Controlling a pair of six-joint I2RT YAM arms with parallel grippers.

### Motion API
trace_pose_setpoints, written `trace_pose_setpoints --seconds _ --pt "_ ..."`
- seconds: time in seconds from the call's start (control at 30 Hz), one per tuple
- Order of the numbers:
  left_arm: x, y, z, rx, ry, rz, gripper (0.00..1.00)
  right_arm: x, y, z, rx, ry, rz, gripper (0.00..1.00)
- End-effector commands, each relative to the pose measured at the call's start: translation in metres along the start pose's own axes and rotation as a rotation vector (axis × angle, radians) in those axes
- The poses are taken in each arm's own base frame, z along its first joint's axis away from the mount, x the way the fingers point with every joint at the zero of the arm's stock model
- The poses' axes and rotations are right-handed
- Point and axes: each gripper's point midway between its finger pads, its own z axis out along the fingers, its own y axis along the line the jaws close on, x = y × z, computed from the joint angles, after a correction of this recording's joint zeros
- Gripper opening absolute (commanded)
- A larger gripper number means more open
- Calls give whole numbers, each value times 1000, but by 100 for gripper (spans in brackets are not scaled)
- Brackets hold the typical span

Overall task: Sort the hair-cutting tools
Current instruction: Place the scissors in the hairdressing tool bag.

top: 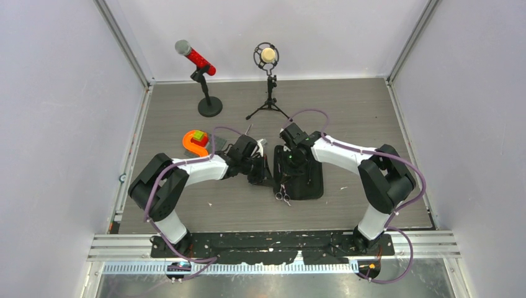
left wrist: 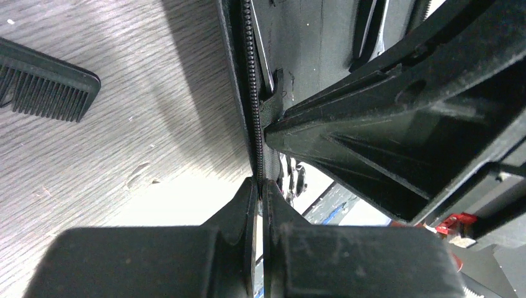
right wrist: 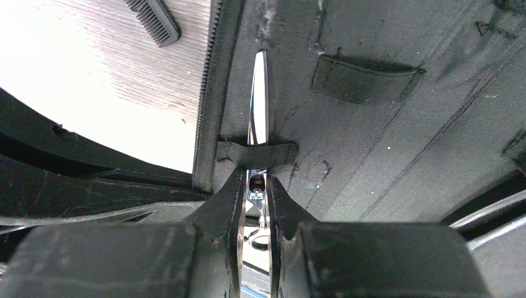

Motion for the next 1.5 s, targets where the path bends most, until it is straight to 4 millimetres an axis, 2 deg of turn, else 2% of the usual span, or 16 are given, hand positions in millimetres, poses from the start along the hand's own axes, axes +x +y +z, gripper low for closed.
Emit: trace_pose_setpoints --seconds 0.0,0.17,0.23,0.33,0.43,0.57,0.73,0.83,0.9,1.1,1.23,1.47 --pt "1 -23 -7 68 18 48 0 -30 1 -2 -52 -128 94 5" --pt "1 -23 -8 70 19 49 0 -41 -5 -2 -61 -176 129 5" --pt "2 -23 -7 68 20 46 0 -47 -2 -5 -68 -204 113 10" --pt "1 -21 -6 62 18 41 0 -51 4 -18 -91 -229 87 25" --pt "1 -21 -5 59 20 38 0 -46 2 -30 -86 -240 72 40" --pt "0 -22 -4 62 24 34 0 -31 0 -43 -91 -251 70 49" --pt "0 -22 -4 62 24 31 0 -1 -6 -45 -103 -225 53 47" --pt "0 -22 -4 61 25 30 0 18 -9 -40 -117 -195 41 36" --pt "-1 -22 -4 61 26 29 0 27 -8 -36 -133 -179 30 32" --pt "-2 -23 -4 60 22 30 0 48 0 -25 -180 -133 26 32" --pt "0 -21 -3 56 25 26 0 47 6 -24 -210 -146 35 32" --pt "-1 -21 -4 56 24 28 0 33 8 -40 -199 -226 31 35"
